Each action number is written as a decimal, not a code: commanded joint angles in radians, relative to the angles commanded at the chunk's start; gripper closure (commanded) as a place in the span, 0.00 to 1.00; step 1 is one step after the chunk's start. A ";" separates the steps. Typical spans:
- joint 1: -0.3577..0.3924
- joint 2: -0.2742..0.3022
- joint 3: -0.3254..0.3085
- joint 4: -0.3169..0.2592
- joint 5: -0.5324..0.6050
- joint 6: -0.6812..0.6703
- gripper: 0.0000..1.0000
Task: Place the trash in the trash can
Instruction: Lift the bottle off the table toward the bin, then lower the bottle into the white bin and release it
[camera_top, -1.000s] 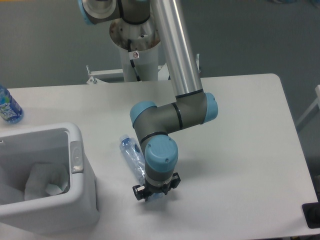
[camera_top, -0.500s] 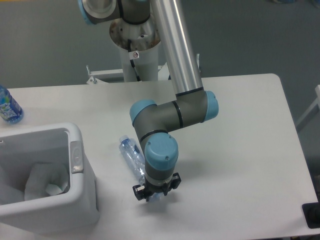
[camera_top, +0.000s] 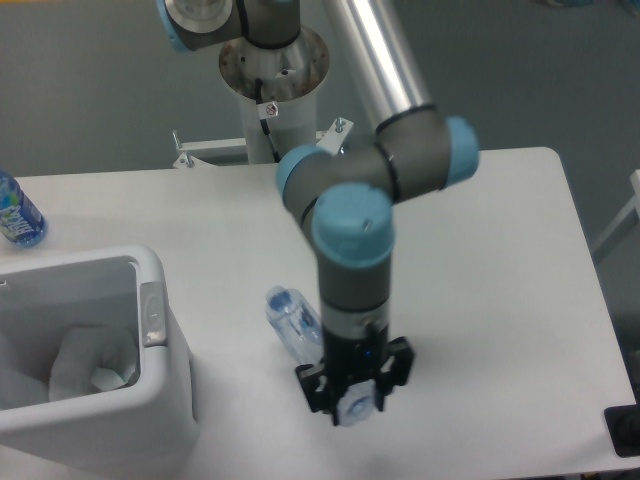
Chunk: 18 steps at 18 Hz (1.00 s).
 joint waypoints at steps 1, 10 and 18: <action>0.000 0.008 0.021 0.008 0.000 0.000 0.37; -0.093 0.112 0.060 0.137 0.002 -0.040 0.37; -0.230 0.150 0.057 0.150 0.003 -0.038 0.38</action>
